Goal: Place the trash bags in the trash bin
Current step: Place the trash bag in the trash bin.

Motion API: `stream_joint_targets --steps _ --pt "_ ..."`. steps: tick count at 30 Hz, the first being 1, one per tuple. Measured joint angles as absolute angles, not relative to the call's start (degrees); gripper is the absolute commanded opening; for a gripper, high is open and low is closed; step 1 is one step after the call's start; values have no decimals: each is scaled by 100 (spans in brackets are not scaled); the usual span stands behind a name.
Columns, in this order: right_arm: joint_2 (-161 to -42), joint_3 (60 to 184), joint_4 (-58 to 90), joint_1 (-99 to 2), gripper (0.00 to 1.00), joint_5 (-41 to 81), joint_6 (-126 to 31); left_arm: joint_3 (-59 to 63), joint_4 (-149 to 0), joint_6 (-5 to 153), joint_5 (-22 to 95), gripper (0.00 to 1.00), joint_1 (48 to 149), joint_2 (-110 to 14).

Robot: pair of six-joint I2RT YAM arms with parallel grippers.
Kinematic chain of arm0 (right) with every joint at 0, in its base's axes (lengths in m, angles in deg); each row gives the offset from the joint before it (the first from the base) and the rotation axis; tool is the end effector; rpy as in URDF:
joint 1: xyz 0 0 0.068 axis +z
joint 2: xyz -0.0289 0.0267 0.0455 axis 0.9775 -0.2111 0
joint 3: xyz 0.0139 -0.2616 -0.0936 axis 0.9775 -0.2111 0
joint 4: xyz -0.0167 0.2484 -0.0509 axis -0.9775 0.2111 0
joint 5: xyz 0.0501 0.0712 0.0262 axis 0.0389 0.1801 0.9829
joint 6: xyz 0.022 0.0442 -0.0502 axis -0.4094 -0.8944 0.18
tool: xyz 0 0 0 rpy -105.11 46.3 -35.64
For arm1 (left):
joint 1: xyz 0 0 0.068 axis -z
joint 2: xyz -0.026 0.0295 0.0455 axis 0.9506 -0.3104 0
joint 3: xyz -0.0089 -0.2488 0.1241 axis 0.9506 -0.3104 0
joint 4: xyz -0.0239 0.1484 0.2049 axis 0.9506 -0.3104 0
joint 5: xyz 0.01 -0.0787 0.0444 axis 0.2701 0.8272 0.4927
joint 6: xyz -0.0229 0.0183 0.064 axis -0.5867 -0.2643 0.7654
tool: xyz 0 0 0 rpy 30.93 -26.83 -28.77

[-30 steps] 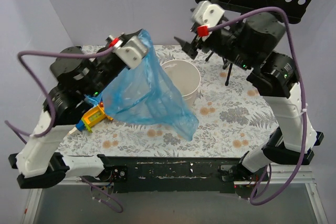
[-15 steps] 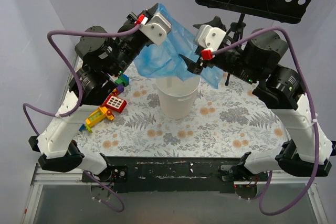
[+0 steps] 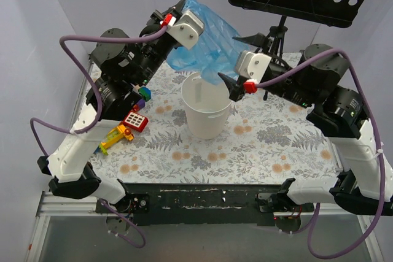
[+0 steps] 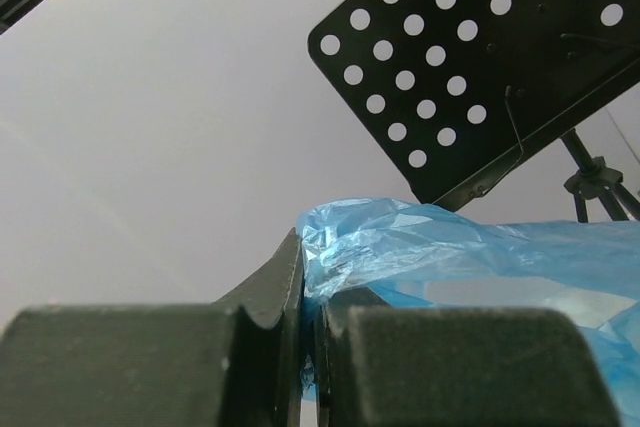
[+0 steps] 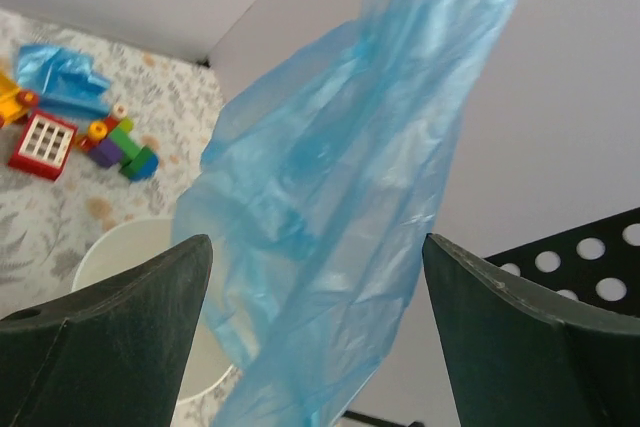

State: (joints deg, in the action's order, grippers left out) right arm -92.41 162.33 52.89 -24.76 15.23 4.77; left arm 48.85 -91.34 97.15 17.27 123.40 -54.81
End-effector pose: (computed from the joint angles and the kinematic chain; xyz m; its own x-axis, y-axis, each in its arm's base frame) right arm 0.1165 0.1598 0.5919 0.6359 -0.3332 -0.6961 -0.5370 0.4567 -0.7092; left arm 0.1697 -0.1953 0.6198 0.3632 -0.1382 -0.9214 0.5952 0.7952 0.1153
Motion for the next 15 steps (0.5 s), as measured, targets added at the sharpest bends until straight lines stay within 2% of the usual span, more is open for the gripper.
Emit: stream_joint_targets --steps 3,9,15 --pt "-8911 15402 5212 -2473 94 1339 649 5021 -9103 9702 1620 0 12338 -5667" --pt "-8688 13964 4238 -2469 92 144 1054 4935 -9084 9664 1594 0 12340 -5737" --pt "-8554 13444 3636 -2476 88 -588 1277 4494 -8874 9678 1607 0 12338 -5470"
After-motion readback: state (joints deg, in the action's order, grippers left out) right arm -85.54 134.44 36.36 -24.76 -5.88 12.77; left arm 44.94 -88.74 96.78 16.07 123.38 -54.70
